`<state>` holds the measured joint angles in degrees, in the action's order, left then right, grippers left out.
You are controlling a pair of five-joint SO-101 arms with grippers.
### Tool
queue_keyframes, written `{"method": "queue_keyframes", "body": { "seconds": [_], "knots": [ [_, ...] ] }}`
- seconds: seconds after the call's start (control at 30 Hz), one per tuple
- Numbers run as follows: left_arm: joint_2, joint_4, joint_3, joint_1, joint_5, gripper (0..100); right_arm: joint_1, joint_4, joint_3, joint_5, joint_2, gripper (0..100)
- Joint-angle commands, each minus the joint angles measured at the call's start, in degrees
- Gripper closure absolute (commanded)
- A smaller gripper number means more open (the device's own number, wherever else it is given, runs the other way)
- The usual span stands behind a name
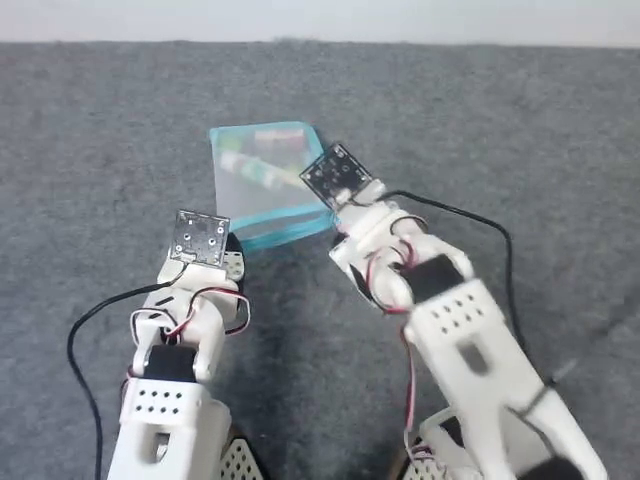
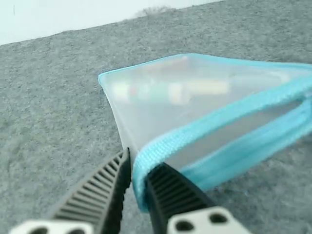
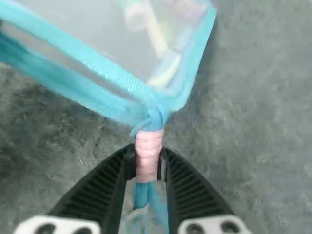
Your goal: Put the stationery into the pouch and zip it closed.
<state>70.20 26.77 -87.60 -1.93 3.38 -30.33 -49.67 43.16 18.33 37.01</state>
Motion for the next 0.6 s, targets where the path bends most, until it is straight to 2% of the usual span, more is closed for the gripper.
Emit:
{"method": "queue_keyframes", "body": {
  "seconds": [0.0,0.1,0.23,0.43,0.57],
  "knots": [
    [-0.09,-1.76,3.38,2.46,0.35,98,-2.86,-2.07,-2.64,2.81,2.86,99.2],
    [0.26,-1.85,2.07,4.40,0.70,95,-4.53,-3.03,-1.67,3.43,1.80,99.2],
    [-0.18,-1.93,1.89,4.48,0.79,99,-4.70,-3.82,-1.93,3.16,6.02,99.3],
    [0.26,-1.76,1.89,3.69,0.44,99,-2.68,-9.19,0.70,3.08,10.59,98.7],
    [0.26,-1.85,1.89,3.78,0.35,99,-2.95,-1.01,9.93,-0.62,6.64,90.3]
  ]
}}
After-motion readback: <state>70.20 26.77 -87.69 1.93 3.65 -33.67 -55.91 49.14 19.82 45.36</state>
